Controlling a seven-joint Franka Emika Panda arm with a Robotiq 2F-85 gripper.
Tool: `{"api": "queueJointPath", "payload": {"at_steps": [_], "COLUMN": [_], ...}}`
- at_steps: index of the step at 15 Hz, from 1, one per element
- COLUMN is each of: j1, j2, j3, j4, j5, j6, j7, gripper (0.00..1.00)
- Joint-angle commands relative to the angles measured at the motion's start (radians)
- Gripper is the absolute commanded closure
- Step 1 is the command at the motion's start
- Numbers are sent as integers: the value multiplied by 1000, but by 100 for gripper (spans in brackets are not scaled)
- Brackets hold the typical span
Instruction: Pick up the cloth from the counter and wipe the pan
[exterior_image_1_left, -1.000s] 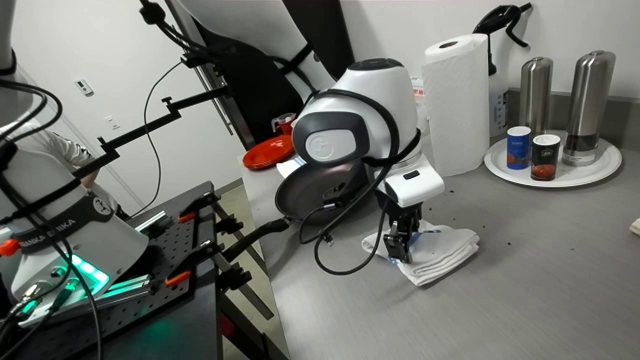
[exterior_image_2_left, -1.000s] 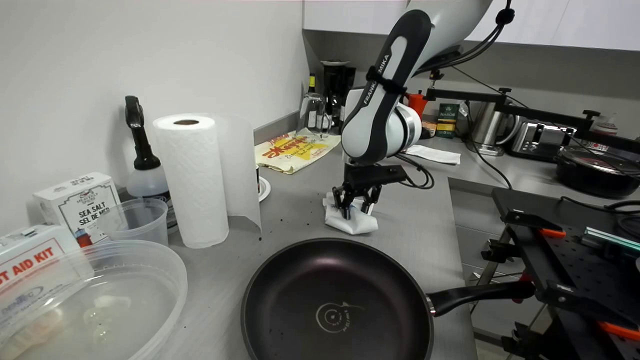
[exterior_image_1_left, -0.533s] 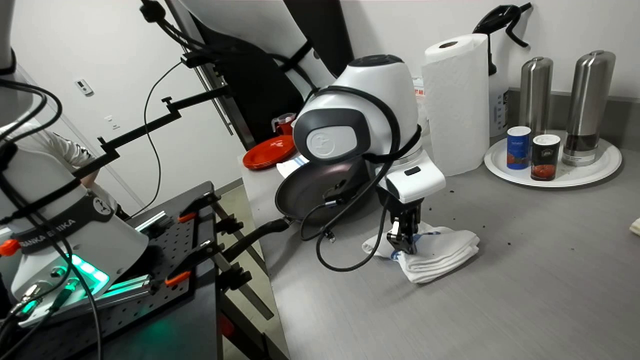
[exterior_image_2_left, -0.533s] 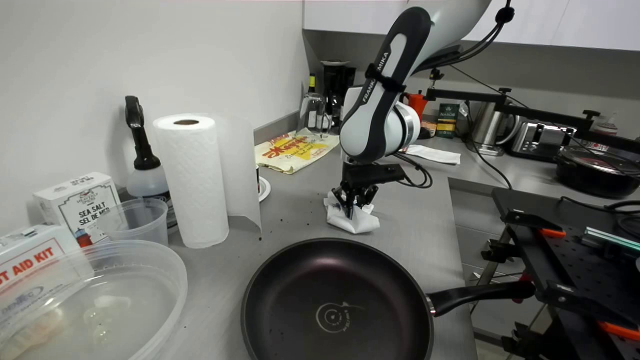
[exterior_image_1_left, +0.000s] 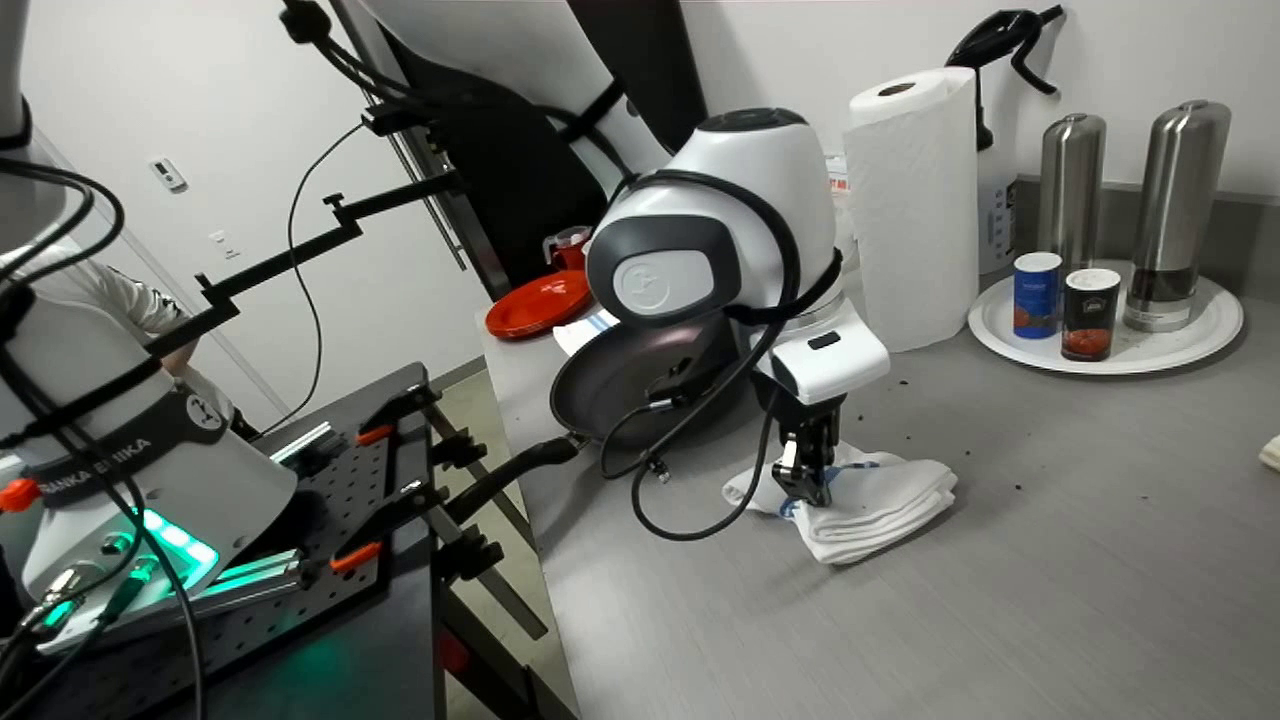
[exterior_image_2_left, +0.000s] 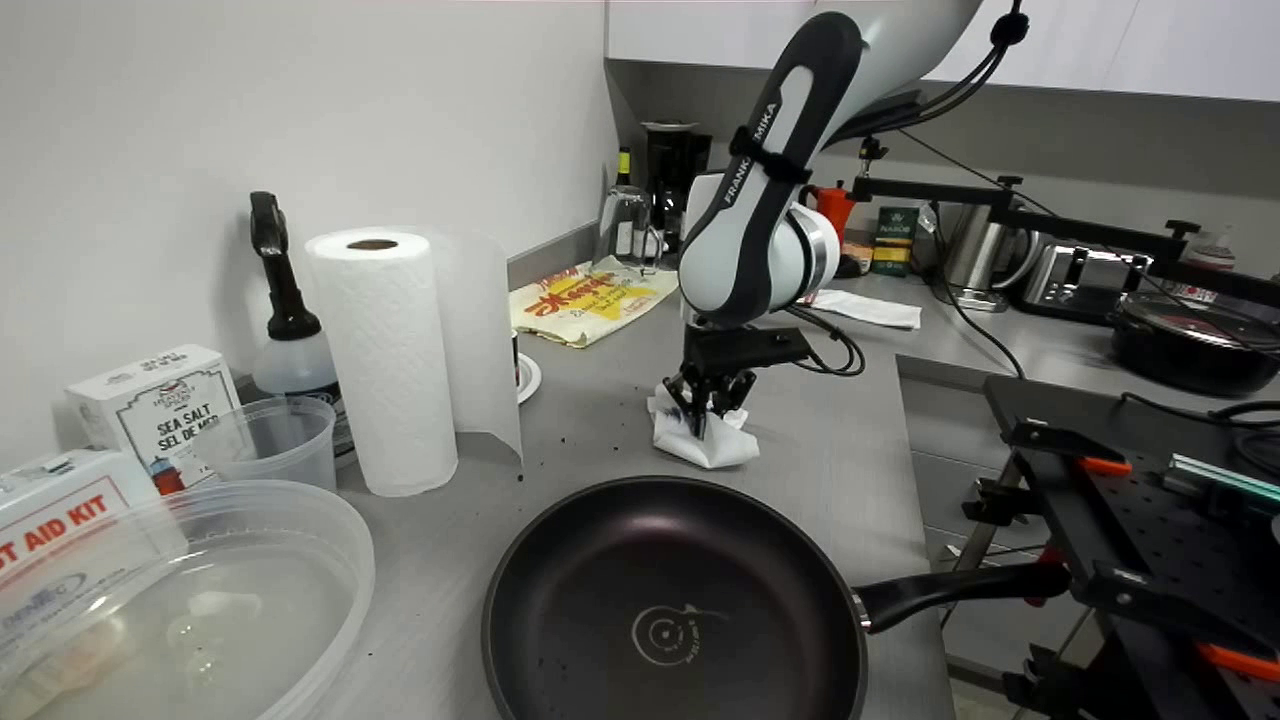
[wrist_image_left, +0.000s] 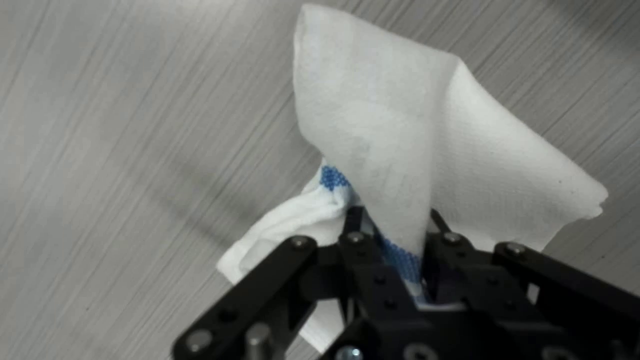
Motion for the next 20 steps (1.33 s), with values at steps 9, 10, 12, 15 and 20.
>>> {"api": "queueJointPath", "payload": {"at_steps": [9, 10, 12, 15, 20], "j1": [17, 17, 16, 16, 24], "j2": [-52, -52, -54, -55, -75], "j3": [73, 75, 75, 74, 64], "j4": [-37, -37, -37, -36, -36], "j5": [27, 27, 27, 28, 25], "j6": [-36, -39, -46, -55, -69], "j7": [-50, -52, -53, -53, -45], "gripper": [90, 93, 100, 97, 97]}}
